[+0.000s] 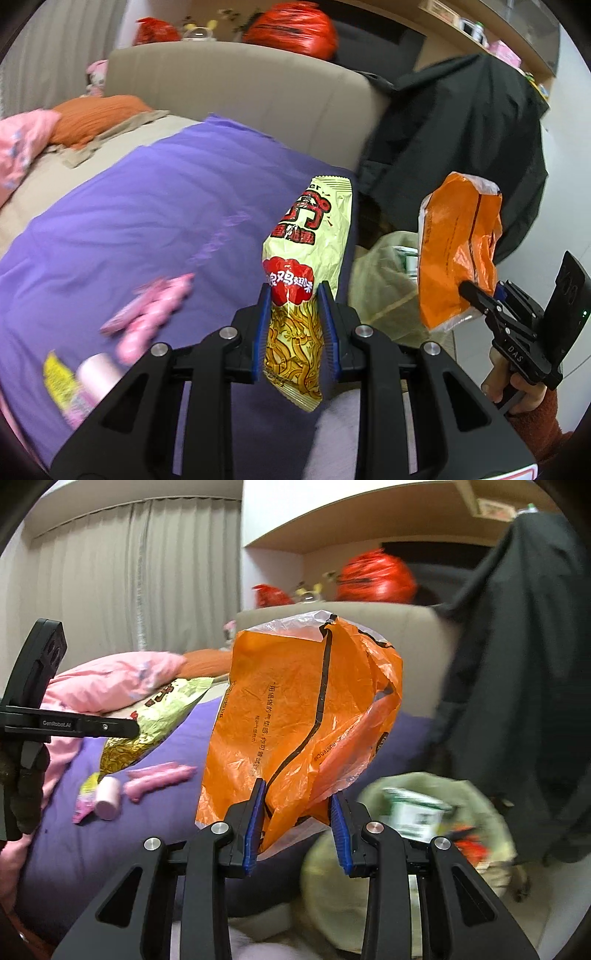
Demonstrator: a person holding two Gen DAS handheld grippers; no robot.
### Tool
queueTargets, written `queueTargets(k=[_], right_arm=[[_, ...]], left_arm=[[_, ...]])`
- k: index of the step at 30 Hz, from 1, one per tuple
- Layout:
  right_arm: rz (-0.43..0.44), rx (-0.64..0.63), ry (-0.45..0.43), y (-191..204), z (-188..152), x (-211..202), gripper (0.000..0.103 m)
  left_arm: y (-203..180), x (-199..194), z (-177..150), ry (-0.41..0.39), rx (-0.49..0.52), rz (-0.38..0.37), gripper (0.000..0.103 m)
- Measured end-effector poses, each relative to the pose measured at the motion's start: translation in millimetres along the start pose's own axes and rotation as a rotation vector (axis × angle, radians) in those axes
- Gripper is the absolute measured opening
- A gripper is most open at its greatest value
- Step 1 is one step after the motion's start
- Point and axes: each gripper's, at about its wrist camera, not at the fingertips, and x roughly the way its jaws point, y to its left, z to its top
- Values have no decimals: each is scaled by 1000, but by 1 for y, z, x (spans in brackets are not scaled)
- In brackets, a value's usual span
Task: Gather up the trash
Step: 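Carry the snack bag and orange bag over the yellow trash bag with both tools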
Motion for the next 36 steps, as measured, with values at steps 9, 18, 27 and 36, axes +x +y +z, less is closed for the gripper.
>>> queueTargets(k=[9,18,27,36], right_arm=[[-184,30,7,-94,-15,-35,32],[-297,19,39,-150,-32,-42,32],[-201,-38,195,-179,-40,4,32],[-15,-32,373,-184,-59,81,32]], left_arm=[[-115,69,17,54,158,-110,24],[-176,125,27,99,220,-188,24],[-207,191,34,198,242,-261,22],[-199,245,23,313,274,-174,19]])
